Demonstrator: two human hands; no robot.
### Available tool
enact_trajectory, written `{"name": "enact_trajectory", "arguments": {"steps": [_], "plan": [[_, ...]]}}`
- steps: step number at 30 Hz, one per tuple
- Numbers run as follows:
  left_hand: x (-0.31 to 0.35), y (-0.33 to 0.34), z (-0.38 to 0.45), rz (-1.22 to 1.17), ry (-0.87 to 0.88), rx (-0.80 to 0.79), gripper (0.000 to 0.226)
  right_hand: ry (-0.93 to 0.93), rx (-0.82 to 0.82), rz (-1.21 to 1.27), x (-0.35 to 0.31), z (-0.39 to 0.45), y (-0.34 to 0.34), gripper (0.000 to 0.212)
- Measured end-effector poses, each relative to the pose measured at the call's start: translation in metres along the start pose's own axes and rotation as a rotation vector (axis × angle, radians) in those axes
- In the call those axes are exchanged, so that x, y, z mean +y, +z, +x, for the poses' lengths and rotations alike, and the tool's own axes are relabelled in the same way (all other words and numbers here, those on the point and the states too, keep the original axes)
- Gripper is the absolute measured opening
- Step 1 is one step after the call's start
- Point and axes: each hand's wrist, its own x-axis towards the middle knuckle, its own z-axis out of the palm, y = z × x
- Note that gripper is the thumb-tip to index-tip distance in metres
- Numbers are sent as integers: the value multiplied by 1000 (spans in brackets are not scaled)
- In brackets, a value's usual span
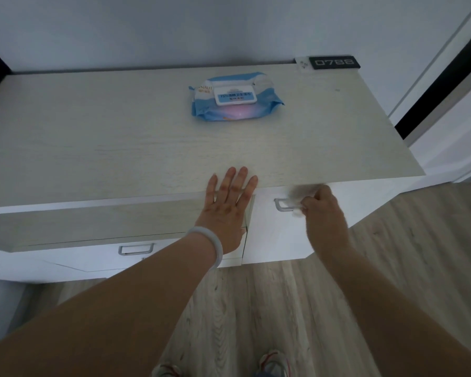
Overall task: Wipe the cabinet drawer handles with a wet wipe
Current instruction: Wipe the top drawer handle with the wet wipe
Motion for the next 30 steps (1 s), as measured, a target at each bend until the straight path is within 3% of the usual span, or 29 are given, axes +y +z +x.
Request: {"name": "enact_trajectory", "arguments": {"steps": [5, 8, 13, 17, 19, 23, 26, 28, 30], "plan": [[1, -2, 0, 0, -2, -16, 113, -37, -35, 167, -30, -6, 15, 8], [0, -4, 0, -18, -1, -22, 112, -102, -52, 100, 2, -3, 2, 9], [0, -5, -1, -18, 0, -22, 110, 28, -29, -10, 13, 0, 1, 7], [1, -4, -1, -19, -2, -17, 110, -168, -36, 88, -20, -7, 14, 2], [0, -4, -1, -15, 3, -20, 110, -178, -42, 90, -10, -5, 11, 5], [0, -4, -1, -17, 4, -18, 109, 67, 54, 128, 34, -7, -10, 21], [-1, -2, -1, -20, 6, -4, 110, 441, 164, 307, 51, -25, -15, 21], [-1, 1, 0, -25, 7, 22, 112, 644, 125, 390, 53, -36, -6, 17], [-1, 3, 0, -20, 6, 50, 115, 685, -4, 298, 55, -41, 8, 18]]}}
